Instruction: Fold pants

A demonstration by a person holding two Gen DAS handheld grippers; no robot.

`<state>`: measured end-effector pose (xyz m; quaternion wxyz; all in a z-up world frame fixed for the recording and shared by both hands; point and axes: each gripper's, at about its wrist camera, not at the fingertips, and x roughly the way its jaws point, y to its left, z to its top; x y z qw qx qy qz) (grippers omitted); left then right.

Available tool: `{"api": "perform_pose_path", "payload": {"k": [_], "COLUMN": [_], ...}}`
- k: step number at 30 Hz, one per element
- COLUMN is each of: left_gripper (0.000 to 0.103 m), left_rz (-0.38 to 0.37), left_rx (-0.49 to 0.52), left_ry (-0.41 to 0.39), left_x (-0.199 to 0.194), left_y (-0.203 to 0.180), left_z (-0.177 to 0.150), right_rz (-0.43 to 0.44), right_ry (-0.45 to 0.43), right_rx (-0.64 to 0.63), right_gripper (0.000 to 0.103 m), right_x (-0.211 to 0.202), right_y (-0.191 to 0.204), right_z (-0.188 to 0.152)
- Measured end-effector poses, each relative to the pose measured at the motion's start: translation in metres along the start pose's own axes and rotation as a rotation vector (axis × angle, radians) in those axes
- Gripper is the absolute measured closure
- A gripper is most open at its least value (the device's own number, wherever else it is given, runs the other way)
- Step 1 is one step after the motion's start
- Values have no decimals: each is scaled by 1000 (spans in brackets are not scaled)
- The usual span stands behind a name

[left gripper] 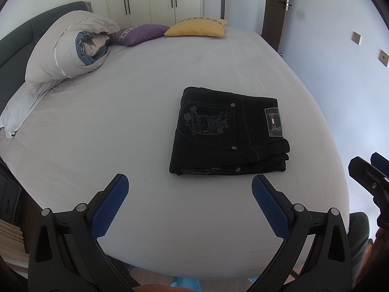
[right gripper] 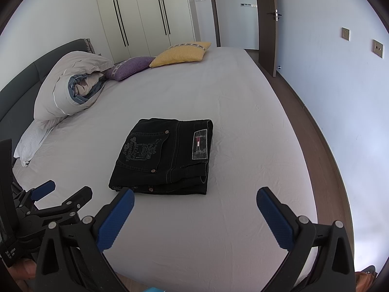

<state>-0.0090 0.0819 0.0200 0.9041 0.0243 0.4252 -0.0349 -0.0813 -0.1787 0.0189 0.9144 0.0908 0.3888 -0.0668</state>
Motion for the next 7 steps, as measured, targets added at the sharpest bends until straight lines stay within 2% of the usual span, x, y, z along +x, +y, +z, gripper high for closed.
{"api": "perform_pose_path", "payload": {"k": [7], "left_gripper": [0], "left_rz": [17], "left_rx": [-13], "left_ry": [-2], "left_x": [0], "left_y": [6], "left_z": [2], "right_rz": [-2], "right_ry": [0], "right_rx": [1], "right_gripper": [0], "right_x": [-1], "right_y": [0], "right_z": [-1]}}
